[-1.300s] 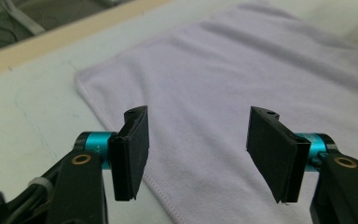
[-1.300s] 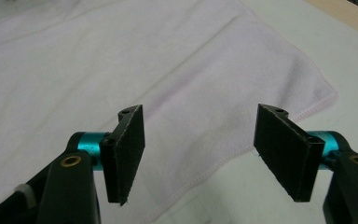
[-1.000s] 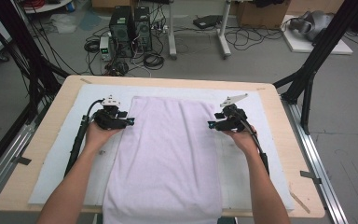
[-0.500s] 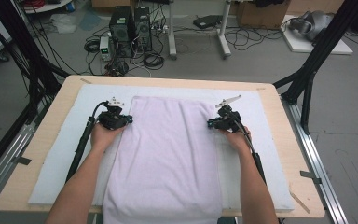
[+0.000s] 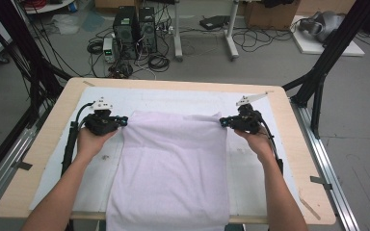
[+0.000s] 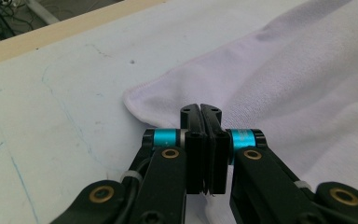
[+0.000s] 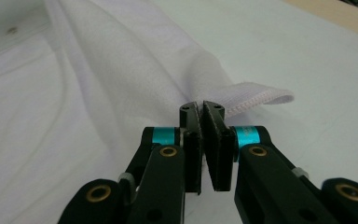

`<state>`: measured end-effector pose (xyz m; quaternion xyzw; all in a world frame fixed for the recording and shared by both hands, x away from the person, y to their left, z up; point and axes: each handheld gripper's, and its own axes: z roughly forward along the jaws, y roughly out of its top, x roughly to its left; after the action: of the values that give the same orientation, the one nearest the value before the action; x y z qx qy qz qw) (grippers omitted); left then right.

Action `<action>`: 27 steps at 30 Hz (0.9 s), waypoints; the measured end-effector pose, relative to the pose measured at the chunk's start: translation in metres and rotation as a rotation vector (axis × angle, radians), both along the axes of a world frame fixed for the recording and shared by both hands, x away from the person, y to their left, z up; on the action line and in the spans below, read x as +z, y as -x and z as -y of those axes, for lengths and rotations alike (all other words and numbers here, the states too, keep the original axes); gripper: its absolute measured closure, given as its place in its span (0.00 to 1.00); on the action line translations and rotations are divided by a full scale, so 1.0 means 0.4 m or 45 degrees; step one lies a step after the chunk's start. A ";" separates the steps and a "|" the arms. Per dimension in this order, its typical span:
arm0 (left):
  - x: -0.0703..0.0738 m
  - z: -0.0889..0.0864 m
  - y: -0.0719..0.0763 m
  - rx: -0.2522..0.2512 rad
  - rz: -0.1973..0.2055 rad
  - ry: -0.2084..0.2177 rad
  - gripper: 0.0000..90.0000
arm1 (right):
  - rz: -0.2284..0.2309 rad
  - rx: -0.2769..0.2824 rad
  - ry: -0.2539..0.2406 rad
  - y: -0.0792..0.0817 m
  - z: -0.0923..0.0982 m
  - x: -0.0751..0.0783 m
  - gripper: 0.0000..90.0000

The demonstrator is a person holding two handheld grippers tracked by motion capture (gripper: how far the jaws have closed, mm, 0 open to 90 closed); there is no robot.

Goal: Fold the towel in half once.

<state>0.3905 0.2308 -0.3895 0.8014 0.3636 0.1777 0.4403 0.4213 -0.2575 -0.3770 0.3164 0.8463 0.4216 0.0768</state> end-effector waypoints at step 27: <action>-0.054 0.004 0.063 -0.017 -0.078 0.008 0.58 | -0.041 0.001 0.096 0.090 -0.026 -0.061 0.54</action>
<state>0.3651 0.2293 -0.4111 0.8076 0.3721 0.1488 0.4327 0.3852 -0.2470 -0.4013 0.3197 0.8629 0.3842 0.0749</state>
